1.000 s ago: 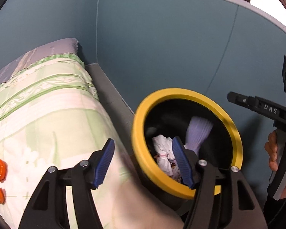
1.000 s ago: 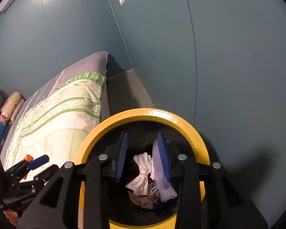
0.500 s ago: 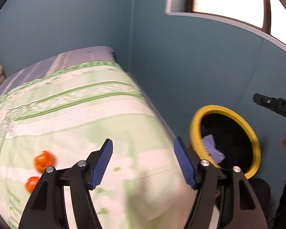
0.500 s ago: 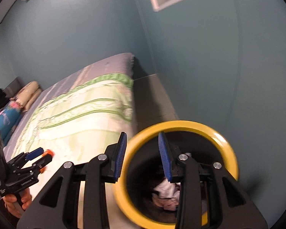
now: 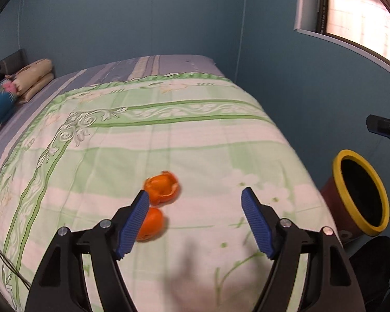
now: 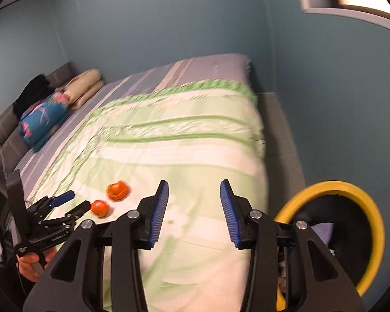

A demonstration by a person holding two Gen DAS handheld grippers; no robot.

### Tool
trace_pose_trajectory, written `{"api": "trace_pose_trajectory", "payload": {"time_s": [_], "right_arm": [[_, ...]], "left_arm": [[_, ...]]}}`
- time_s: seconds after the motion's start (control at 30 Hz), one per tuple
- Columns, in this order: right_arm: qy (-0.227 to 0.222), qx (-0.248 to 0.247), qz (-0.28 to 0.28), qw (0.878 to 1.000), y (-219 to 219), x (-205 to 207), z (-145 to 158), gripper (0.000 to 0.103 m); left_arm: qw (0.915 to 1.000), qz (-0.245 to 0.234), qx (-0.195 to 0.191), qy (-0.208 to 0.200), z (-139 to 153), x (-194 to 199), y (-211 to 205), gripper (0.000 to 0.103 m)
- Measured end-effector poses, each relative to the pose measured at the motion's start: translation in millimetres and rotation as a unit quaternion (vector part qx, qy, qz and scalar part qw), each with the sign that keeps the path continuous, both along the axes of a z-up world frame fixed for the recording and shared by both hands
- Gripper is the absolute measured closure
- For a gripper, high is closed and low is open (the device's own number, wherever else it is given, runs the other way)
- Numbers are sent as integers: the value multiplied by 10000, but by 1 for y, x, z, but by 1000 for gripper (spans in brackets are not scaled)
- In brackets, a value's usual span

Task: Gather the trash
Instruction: 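Move both open tools back over the orange peels on the bed, then grasp an orange peel with the left tool while the right tool grasps the other peel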

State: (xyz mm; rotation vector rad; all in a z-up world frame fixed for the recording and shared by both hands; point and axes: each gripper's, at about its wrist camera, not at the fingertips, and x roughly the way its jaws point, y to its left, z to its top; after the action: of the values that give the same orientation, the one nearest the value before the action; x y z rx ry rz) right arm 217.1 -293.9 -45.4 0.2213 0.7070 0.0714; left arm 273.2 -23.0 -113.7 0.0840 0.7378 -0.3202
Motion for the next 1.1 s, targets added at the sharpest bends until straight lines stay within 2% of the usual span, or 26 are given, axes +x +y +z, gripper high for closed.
{"api": "trace_pose_trajectory", "payload": {"time_s": [0.23,0.53,0.83,1.1], "right_arm": [[438,90,534,9976,62,44,-18,64],[1032,236,1122,9880,122,99,-54,64],[1623,569,1564,9726,174,155,-90,64],[2191,751,1781,9564,207,189,-121,65]], "left_arm": [[9992,247,-164,278,-25,6,40,33],[9967,307,-414,628,-59,26,58,33],[9935,352,-646,872,-76,41,68,33],[9931,292,-613,960,-85,47,65,33]]}}
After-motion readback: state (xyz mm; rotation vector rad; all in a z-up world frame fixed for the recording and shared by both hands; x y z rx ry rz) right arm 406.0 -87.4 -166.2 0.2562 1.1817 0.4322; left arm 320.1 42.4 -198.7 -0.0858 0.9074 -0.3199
